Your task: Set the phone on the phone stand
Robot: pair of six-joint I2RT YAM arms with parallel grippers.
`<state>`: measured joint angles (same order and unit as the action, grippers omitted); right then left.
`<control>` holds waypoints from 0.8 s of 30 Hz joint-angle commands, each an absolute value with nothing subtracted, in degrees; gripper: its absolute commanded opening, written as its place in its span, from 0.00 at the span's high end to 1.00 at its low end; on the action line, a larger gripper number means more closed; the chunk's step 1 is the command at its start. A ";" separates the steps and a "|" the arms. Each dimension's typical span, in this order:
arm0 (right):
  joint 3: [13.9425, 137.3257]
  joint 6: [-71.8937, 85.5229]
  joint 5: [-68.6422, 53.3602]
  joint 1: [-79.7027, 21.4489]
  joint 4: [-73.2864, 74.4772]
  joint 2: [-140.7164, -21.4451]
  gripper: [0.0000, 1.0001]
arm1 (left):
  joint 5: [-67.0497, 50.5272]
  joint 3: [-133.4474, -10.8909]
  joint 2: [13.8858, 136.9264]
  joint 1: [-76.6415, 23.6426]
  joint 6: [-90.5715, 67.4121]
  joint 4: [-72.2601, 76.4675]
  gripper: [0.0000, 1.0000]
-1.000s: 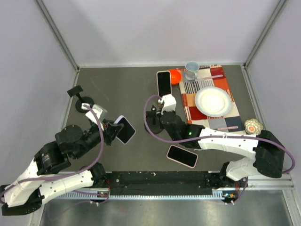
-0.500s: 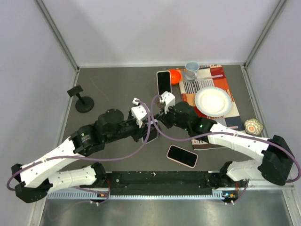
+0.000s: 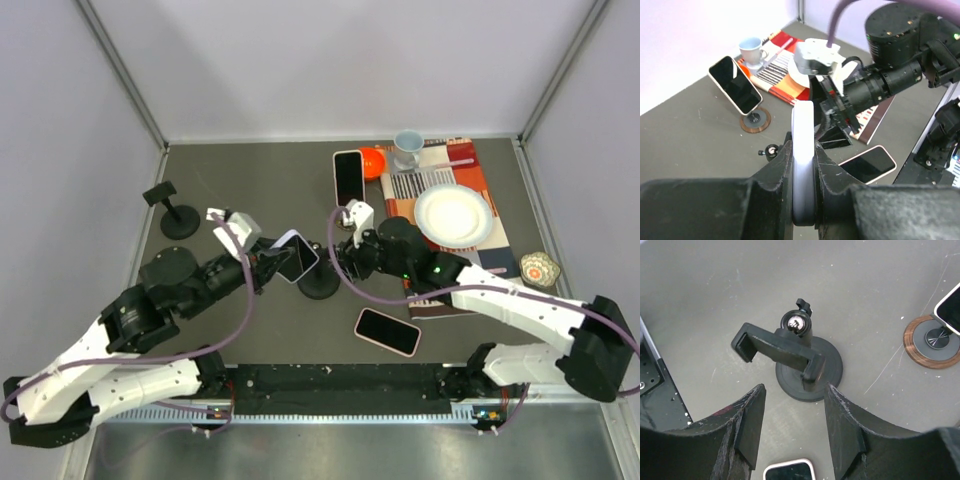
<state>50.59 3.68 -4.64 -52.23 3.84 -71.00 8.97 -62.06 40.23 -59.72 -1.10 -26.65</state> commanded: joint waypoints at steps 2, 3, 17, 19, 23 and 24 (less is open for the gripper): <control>45.80 4.31 -4.93 -52.29 -1.74 -63.29 0.50 | 11.08 -61.79 38.75 -59.77 -2.55 -19.34 1.00; 45.10 4.22 -4.31 -52.29 -2.37 -63.02 0.51 | 10.55 -61.79 38.93 -59.77 -2.37 -19.34 1.00; 41.22 5.10 -3.69 -51.33 -12.12 -64.86 0.67 | -10.76 -67.23 45.61 -52.75 6.60 -14.59 1.00; 40.70 4.92 -4.13 -51.24 -13.79 -65.48 0.67 | -15.80 -67.76 46.05 -46.78 5.28 -15.03 1.00; 40.34 4.57 -2.99 -51.24 -15.90 -66.62 0.67 | -22.58 -66.01 45.18 -40.52 2.46 -14.24 1.00; 40.34 4.05 -2.73 -51.24 -16.26 -66.88 0.69 | -22.50 -65.48 44.91 -40.17 2.29 -14.24 1.00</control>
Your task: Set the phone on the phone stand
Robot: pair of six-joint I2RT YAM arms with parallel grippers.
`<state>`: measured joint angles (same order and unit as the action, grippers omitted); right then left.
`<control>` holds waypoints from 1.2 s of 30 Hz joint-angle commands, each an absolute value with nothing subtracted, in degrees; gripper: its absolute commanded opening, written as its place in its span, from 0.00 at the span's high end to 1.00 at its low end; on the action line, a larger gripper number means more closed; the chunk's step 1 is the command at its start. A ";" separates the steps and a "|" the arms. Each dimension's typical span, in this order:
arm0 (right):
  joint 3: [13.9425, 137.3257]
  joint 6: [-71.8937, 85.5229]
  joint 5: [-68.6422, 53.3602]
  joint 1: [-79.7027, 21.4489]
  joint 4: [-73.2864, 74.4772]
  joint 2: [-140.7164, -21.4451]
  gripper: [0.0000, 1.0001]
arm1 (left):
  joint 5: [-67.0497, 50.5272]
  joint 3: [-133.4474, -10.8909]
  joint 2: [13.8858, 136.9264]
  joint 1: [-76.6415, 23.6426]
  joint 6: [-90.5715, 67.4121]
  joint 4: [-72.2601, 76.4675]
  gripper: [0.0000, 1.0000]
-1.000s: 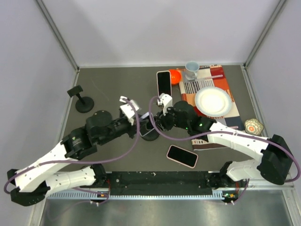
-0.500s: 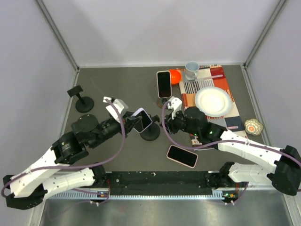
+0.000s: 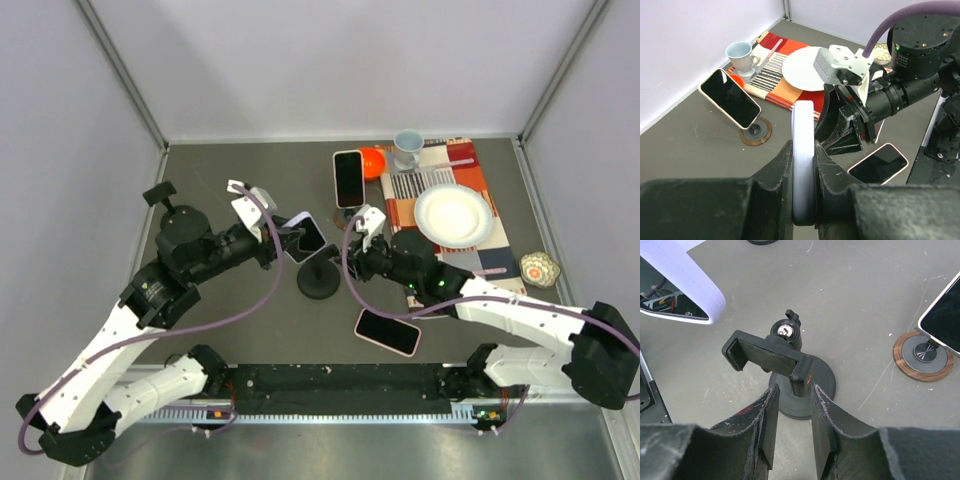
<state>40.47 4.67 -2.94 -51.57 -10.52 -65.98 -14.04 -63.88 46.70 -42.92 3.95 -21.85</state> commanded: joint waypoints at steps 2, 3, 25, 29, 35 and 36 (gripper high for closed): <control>40.69 3.52 -2.64 -51.24 -16.17 -67.50 0.73 | -22.50 -64.34 44.04 -39.99 2.02 -13.97 1.00; 40.69 3.43 -2.55 -51.24 -16.26 -67.85 0.75 | -22.67 -63.99 43.77 -39.82 2.02 -13.89 1.00; 42.62 0.71 -15.52 -45.45 -16.18 -71.19 1.00 | -32.42 -62.67 47.99 -38.50 4.48 -15.92 1.00; 44.56 -2.54 -23.81 -43.33 -13.45 -72.94 1.00 | -39.28 -63.01 51.67 -38.15 7.73 -15.91 1.00; 46.93 -3.61 -27.95 -40.70 -11.33 -75.76 1.00 | -49.83 -68.37 62.30 -37.44 12.21 -17.49 1.00; 46.67 -3.34 -28.65 -40.52 -11.77 -75.94 1.00 | -50.44 -68.90 63.53 -37.35 14.31 -17.58 1.00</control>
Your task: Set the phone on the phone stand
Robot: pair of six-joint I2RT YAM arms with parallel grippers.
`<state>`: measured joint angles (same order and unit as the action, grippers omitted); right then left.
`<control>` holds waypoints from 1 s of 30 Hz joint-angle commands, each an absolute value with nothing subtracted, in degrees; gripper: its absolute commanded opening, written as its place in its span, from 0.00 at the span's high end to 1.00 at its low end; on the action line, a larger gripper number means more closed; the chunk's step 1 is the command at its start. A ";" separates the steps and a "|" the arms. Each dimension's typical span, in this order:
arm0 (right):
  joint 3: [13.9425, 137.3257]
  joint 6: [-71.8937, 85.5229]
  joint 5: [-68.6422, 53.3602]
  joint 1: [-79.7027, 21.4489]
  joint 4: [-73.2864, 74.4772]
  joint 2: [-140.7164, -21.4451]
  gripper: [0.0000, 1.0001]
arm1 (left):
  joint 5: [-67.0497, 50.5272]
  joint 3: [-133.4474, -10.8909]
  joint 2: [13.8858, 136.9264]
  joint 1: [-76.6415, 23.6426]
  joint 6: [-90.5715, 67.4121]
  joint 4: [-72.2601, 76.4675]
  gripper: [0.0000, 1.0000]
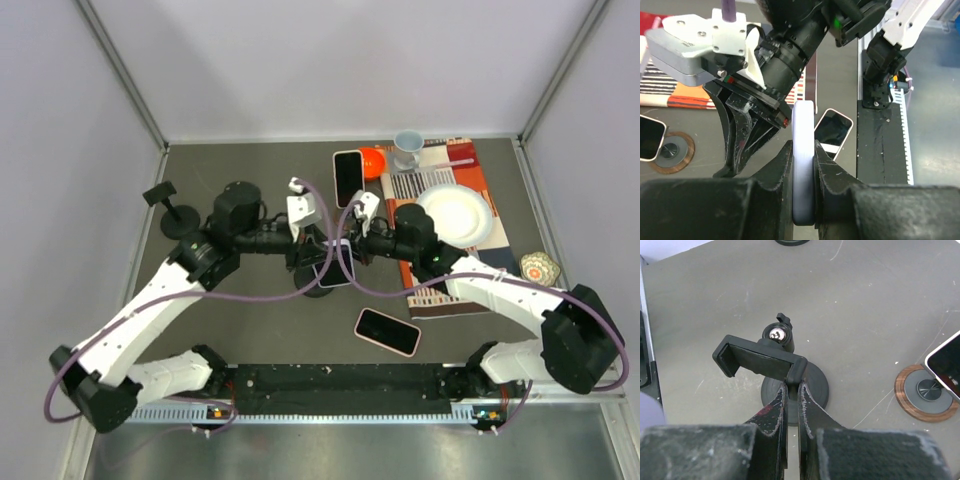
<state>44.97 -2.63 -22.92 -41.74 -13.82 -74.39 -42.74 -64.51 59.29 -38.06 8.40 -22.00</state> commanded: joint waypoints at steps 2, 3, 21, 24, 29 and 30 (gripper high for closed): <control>46.58 -3.16 -28.56 -40.26 -12.30 -76.29 1.00 | -49.57 -68.73 66.00 -37.27 15.46 -15.31 1.00; 46.50 -3.08 -28.65 -40.34 -12.48 -76.38 1.00 | -49.14 -68.47 66.70 -37.27 16.25 -14.25 1.00; 46.58 -1.41 -34.01 -37.62 -14.06 -79.01 1.00 | -48.86 -58.89 67.50 -32.96 26.63 -0.53 1.00; 46.85 -1.49 -34.10 -37.44 -14.15 -79.36 1.00 | -49.22 -58.80 67.85 -31.64 26.54 1.14 1.00; 46.76 -1.14 -33.05 -37.44 -14.59 -79.37 1.00 | -48.34 -58.45 68.82 -30.41 26.72 1.06 1.00; 46.58 -1.06 -32.44 -37.44 -14.85 -79.19 1.00 | -47.82 -57.93 68.56 -30.41 26.46 1.14 1.00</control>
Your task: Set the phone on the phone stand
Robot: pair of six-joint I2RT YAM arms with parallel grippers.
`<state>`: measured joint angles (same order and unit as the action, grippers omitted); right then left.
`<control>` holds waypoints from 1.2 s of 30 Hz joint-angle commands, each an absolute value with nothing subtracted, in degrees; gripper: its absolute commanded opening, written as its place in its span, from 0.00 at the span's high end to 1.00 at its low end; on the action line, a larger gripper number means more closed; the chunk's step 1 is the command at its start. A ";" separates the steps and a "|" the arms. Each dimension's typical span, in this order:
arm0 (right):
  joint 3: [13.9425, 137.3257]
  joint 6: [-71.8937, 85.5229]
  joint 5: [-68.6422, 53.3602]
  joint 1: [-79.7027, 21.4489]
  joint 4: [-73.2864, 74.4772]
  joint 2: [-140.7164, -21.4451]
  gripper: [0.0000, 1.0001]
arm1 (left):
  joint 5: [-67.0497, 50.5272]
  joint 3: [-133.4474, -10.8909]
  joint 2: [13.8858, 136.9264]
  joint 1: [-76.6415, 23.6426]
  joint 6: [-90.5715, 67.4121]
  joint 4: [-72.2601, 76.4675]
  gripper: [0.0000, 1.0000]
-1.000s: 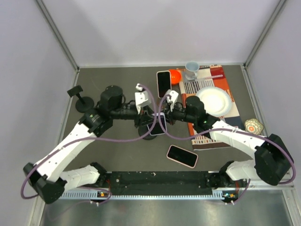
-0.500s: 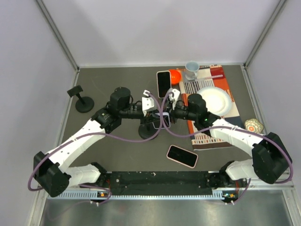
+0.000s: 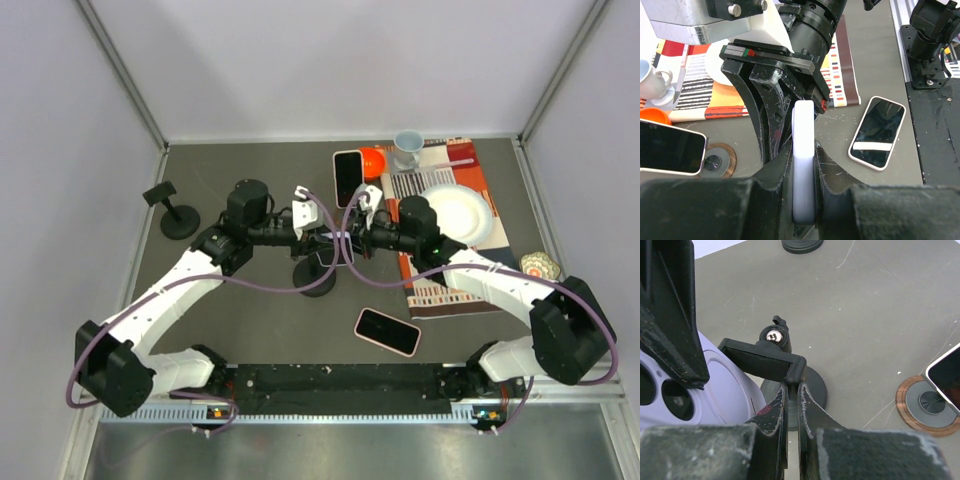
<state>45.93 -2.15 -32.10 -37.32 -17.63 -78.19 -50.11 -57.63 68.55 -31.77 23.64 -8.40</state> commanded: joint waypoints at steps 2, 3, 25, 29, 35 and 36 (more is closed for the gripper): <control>45.53 -0.44 -29.81 -37.53 -17.30 -78.75 1.00 | -45.80 -56.44 67.86 -30.41 25.23 2.19 1.00; 44.92 1.39 -28.40 -37.53 -18.62 -78.40 1.00 | -45.27 -55.73 66.63 -30.41 24.70 2.63 1.00; 43.76 0.61 -19.51 -42.10 -18.73 -76.56 1.00 | -42.18 -57.06 54.34 -30.41 15.74 -5.02 1.00; 46.14 1.58 -21.01 -42.19 -15.74 -76.20 1.00 | -39.83 -55.99 44.06 -30.41 13.36 -8.06 1.00; 49.65 3.34 -19.78 -42.98 -13.54 -77.69 0.69 | -22.35 -57.13 35.34 -30.41 10.28 -13.70 1.00; 50.01 4.04 -19.34 -43.41 -14.06 -77.78 0.65 | -21.28 -57.30 34.55 -30.41 10.20 -14.41 1.00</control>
<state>46.13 2.55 -19.55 -42.13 -16.05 -77.14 -32.29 -55.02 37.32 -30.72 12.62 -13.87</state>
